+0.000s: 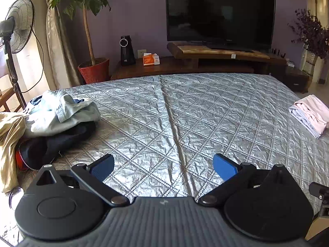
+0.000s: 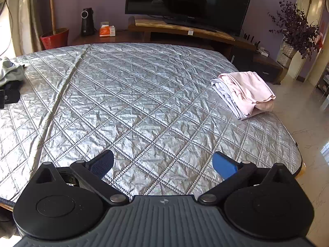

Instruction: Fold clothes

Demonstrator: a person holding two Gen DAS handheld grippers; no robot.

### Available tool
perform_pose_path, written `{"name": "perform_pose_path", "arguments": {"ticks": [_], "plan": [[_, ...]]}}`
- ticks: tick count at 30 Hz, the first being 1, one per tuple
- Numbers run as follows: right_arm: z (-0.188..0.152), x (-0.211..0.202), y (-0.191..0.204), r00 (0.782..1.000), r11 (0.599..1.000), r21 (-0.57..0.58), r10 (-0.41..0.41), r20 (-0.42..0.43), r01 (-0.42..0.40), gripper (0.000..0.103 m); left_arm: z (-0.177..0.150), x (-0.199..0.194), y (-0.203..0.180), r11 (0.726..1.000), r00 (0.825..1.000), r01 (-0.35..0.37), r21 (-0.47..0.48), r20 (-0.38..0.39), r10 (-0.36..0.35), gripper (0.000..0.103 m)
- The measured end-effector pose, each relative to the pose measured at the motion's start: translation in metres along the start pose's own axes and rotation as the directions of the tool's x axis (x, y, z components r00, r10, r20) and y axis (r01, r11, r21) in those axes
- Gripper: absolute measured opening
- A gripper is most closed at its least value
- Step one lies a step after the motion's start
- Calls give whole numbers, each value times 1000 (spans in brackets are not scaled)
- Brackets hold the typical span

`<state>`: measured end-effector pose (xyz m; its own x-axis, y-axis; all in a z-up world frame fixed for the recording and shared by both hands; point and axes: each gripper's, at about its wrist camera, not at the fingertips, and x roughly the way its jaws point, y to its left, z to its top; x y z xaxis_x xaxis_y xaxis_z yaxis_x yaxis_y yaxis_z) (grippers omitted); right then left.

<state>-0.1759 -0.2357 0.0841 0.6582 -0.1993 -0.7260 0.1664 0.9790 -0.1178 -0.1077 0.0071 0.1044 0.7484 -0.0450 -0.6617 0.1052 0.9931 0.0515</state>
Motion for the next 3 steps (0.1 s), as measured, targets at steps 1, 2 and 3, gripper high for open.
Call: {"name": "perform_pose_path", "arguments": {"ticks": [1, 2, 3], "plan": [[2, 4, 2, 1000, 1000, -2, 0, -3, 0, 103, -1, 7, 0, 1000, 1000, -10, 1, -24, 10, 102], [5, 9, 4, 1000, 1000, -4, 1, -5, -1, 103, -1, 14, 1, 1000, 999, -16, -1, -48, 16, 102], [7, 12, 5, 1000, 1000, -3, 2, -3, -2, 103, -2, 21, 3, 1000, 997, -15, -7, -75, 15, 102]]}}
